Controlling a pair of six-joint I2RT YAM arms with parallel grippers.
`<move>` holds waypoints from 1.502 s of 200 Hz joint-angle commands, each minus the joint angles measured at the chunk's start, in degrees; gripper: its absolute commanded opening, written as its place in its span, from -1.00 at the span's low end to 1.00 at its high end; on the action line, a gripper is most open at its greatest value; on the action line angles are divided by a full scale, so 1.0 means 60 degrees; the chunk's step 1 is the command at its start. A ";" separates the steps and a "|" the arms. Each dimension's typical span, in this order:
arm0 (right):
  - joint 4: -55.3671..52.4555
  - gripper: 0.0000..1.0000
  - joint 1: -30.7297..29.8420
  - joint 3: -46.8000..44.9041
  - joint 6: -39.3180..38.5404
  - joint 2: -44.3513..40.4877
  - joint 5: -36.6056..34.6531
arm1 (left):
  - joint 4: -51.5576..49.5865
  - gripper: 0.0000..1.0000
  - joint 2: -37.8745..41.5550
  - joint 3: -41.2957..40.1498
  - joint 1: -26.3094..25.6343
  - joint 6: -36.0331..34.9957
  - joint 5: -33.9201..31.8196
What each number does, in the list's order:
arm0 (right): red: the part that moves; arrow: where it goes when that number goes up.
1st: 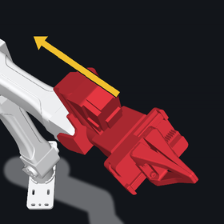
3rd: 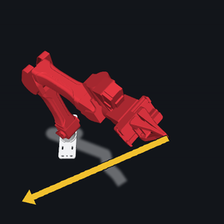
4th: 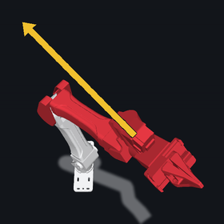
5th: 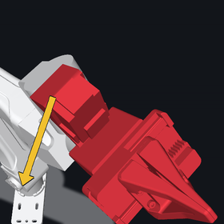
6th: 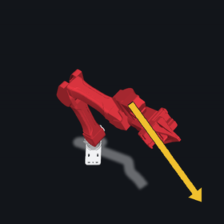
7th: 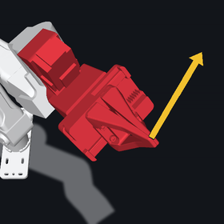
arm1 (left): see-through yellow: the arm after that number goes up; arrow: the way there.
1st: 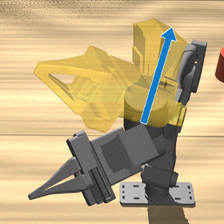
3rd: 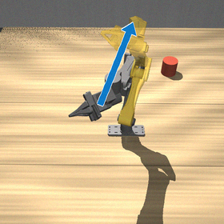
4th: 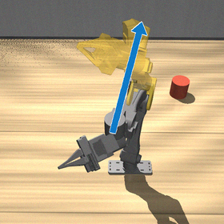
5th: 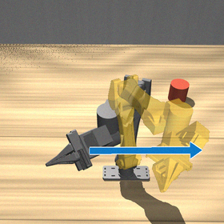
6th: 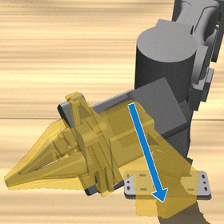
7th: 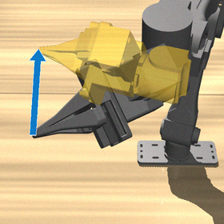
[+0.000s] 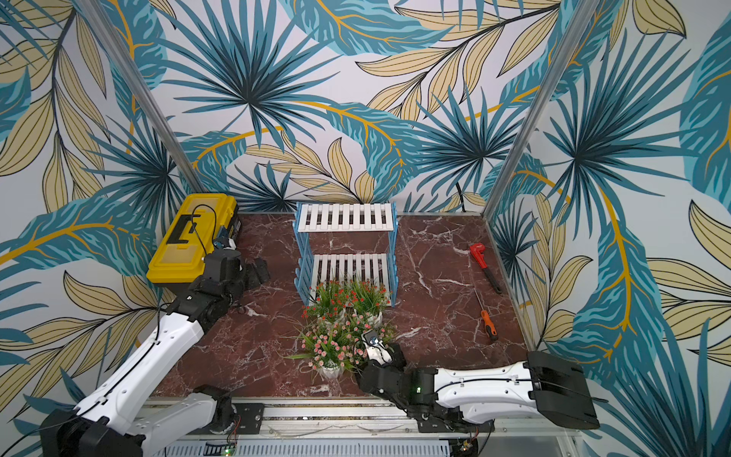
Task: Place the baby's breath potted plants on the rack by color
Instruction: Pick up the baby's breath potted plant from the center of the board.
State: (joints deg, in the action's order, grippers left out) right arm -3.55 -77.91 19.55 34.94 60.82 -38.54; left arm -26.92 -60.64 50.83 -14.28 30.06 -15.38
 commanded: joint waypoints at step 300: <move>-0.1364 -0.55 0.1034 -0.0037 -0.0647 -0.2448 -0.0566 | -0.0380 0.99 0.0036 0.0072 -0.0051 -0.0318 0.0045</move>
State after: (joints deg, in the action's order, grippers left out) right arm -6.00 -71.85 18.26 31.29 50.81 -38.63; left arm -28.97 -61.04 51.96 -14.44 28.97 -15.35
